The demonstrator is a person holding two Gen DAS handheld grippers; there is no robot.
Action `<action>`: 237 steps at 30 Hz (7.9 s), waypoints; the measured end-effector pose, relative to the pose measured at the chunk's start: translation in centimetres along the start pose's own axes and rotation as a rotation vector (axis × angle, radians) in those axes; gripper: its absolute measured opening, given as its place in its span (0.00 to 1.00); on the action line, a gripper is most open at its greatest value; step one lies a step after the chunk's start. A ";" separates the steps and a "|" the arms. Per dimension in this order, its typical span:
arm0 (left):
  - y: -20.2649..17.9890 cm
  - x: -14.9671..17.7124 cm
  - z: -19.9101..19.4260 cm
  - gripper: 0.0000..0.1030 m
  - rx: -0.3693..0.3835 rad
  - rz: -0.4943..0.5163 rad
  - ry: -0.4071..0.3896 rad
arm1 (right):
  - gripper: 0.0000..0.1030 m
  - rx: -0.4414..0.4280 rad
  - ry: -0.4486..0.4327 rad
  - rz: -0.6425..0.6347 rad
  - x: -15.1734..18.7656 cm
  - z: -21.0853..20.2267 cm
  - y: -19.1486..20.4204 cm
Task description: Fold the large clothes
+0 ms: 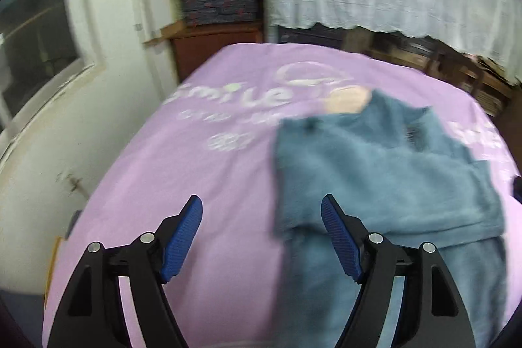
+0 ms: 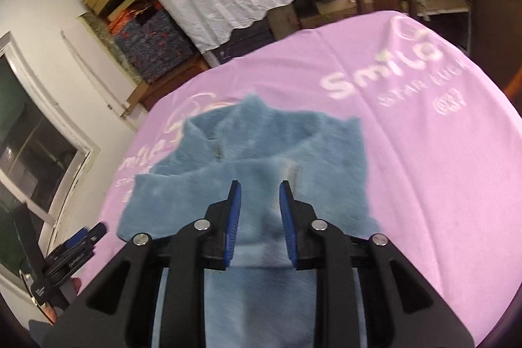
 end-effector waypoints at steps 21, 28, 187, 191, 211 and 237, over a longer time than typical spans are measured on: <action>-7.4 -1.6 9.5 0.86 0.138 0.148 0.076 | 0.01 -0.066 0.214 0.142 0.8 8.7 -3.4; -6.2 -1.2 7.6 0.83 0.114 0.141 0.077 | 0.05 -0.023 0.170 0.158 0.6 6.2 -4.3; -0.9 -6.3 7.0 0.14 0.433 -0.131 0.109 | 0.13 -0.202 0.111 0.344 -8.2 4.5 -8.1; -1.2 -4.9 12.4 0.16 0.434 -0.188 0.194 | 0.12 -0.141 0.170 0.365 -6.9 8.7 -10.1; 4.7 -4.9 5.7 0.88 0.431 -0.302 0.003 | 0.61 -0.129 0.003 0.207 -7.9 1.5 -8.0; 1.0 -5.3 10.3 0.66 0.166 -0.104 0.065 | 0.49 0.025 -0.018 0.165 -6.4 2.1 -9.5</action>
Point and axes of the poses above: each gripper's, at about its wrist camera, not at the fingertips, and z roughly the way its jaws point, y to its left, x to its underside, the point moved 5 cm from there along z, roughly the way its jaws point, and after that the axes turned 10 degrees about z, right-handed, at the moved point
